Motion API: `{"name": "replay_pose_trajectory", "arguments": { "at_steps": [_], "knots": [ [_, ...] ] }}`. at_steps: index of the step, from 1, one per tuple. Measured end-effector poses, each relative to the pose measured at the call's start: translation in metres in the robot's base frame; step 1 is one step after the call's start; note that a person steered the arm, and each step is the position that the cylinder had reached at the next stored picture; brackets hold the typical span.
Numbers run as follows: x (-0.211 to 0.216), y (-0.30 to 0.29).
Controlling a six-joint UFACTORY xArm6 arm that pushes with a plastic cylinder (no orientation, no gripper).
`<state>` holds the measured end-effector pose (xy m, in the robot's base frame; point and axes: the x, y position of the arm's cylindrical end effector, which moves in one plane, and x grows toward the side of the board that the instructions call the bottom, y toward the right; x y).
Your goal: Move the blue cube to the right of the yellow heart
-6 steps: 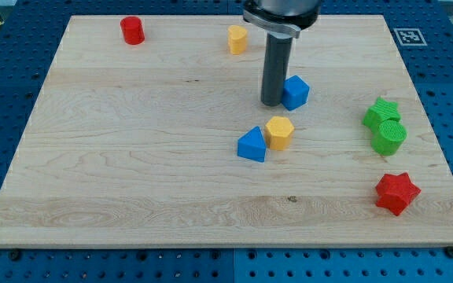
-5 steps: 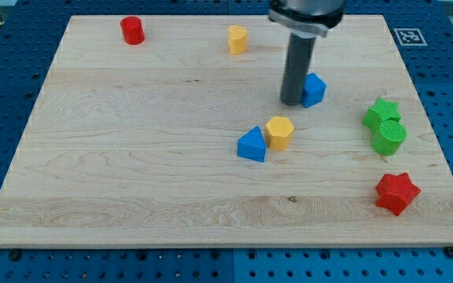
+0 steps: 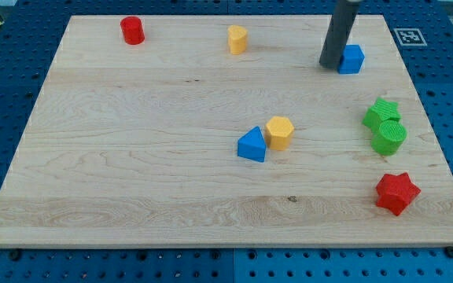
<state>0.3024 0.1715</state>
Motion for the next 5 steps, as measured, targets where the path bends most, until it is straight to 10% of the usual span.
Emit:
{"name": "replay_pose_trajectory", "arguments": {
  "at_steps": [3, 5],
  "knots": [
    [0.059, 0.004],
    [-0.002, 0.056]
  ]
}}
